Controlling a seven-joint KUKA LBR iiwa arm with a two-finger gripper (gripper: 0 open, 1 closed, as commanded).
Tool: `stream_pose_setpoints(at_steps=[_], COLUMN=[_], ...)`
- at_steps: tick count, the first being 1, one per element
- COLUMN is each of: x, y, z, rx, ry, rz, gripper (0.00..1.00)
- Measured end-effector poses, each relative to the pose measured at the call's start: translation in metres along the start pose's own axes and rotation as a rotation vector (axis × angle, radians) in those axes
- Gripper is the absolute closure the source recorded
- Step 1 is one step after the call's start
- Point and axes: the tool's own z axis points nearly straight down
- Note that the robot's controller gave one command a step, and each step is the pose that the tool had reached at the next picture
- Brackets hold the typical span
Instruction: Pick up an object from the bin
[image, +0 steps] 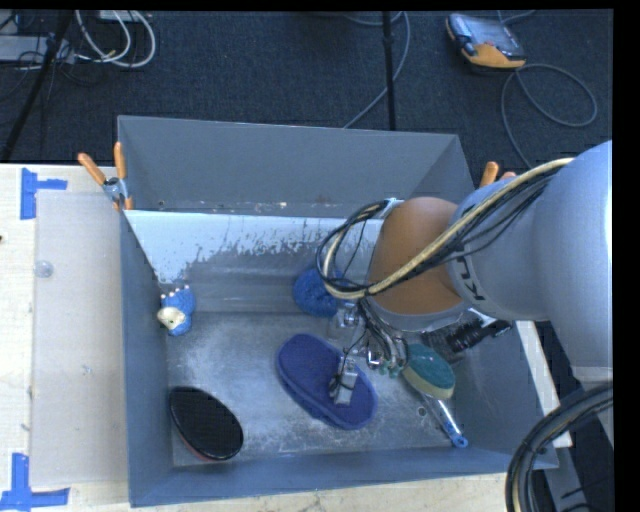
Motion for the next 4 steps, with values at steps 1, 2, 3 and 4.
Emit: stream_pose_setpoints(at_steps=[1,2,3,4], x=[0.000,-0.013,-0.013,-0.012], y=[0.000,0.014,0.014,0.011], z=[0.000,-0.002,-0.002,-0.036], rx=[0.000,0.000,0.000,0.000], ry=[0.001,-0.004,-0.006,0.003], rz=[-0.005,-0.204,-0.204,-0.219], gripper=[0.00,1.00,1.00,1.00])
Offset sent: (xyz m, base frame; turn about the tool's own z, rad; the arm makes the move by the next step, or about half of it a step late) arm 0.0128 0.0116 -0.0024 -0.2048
